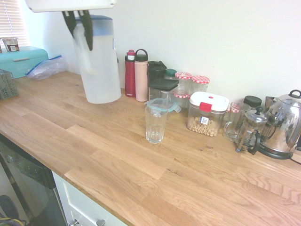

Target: Pour me some water

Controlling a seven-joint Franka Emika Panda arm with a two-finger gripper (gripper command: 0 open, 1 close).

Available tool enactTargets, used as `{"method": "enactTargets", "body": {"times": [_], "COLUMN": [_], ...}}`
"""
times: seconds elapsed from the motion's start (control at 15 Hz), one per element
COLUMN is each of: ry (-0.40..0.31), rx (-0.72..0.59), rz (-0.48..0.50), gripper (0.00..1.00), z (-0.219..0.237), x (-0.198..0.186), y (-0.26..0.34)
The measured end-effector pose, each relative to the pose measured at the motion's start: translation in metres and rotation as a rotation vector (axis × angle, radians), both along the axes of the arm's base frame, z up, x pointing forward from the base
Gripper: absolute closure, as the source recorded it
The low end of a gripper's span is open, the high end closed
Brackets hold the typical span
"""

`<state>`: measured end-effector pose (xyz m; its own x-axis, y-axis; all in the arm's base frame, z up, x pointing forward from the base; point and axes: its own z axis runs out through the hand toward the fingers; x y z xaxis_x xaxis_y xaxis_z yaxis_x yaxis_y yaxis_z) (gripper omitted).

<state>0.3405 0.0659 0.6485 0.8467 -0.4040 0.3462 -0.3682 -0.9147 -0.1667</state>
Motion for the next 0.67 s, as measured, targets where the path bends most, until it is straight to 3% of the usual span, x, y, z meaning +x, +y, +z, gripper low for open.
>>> {"method": "enactTargets", "body": {"times": [0.27,0.67], "ry": [-0.170,-0.055], "rx": [0.083,0.103], "rz": [-0.109,-0.096], "gripper": [1.00,1.00], "z": [-0.046,-0.118], "x": [0.028,0.056], "y": [0.066,0.141]}}
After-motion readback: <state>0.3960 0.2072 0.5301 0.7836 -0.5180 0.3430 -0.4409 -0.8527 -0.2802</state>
